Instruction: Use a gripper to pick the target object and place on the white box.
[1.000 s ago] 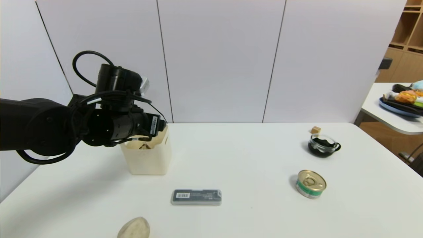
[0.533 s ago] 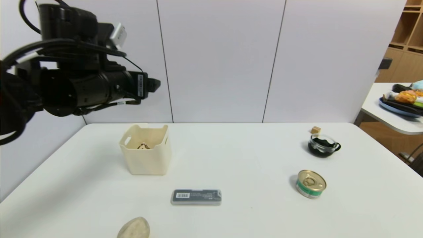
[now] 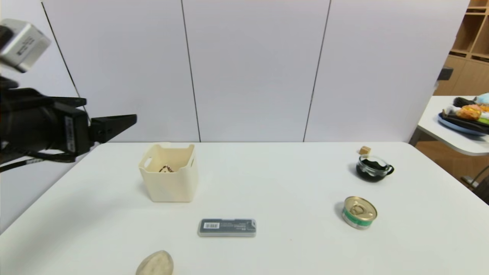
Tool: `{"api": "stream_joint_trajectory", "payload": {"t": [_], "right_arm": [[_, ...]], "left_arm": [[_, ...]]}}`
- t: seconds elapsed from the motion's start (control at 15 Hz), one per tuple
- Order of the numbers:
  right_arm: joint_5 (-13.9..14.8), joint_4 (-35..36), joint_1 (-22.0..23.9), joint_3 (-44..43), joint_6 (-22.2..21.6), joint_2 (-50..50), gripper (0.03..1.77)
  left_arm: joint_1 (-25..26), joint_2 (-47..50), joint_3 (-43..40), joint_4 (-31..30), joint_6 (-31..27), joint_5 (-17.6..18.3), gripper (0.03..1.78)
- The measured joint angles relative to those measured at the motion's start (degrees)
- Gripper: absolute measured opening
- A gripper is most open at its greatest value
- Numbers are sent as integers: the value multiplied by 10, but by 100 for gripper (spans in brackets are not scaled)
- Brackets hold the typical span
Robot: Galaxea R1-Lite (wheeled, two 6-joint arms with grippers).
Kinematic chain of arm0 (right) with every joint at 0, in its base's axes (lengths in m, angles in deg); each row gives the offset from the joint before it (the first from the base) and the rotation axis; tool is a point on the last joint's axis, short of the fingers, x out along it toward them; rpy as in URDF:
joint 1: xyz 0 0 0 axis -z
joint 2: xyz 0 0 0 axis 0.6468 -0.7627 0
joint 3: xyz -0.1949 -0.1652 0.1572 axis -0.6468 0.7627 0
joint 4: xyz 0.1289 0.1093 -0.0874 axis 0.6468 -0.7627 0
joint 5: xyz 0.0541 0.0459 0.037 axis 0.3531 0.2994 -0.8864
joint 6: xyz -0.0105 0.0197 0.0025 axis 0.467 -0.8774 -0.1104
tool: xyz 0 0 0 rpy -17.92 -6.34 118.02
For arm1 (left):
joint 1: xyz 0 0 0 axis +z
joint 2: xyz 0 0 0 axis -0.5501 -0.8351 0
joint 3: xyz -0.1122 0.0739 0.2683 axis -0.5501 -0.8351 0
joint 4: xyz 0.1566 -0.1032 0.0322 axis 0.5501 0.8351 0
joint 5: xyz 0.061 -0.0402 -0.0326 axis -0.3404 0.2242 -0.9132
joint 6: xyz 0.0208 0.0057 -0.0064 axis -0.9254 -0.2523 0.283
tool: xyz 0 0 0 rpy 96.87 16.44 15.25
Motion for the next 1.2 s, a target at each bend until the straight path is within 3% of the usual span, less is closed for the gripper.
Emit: {"api": "stream_joint_trajectory", "payload": {"t": [0.13, 0.4, 0.73, 1.2], "right_arm": [[0, 0, 0, 0, 0, 0, 170], [0, 0, 0, 0, 0, 0, 170], [0, 0, 0, 0, 0, 0, 170], [0, 0, 0, 0, 0, 0, 170]], "left_arm": [[23, 76, -76, -56, -37, 7, 167], [86, 224, -203, -148, -57, 12, 169], [188, 393, -307, -159, -54, 50, 169], [214, 621, -465, -142, -49, 65, 169]]}}
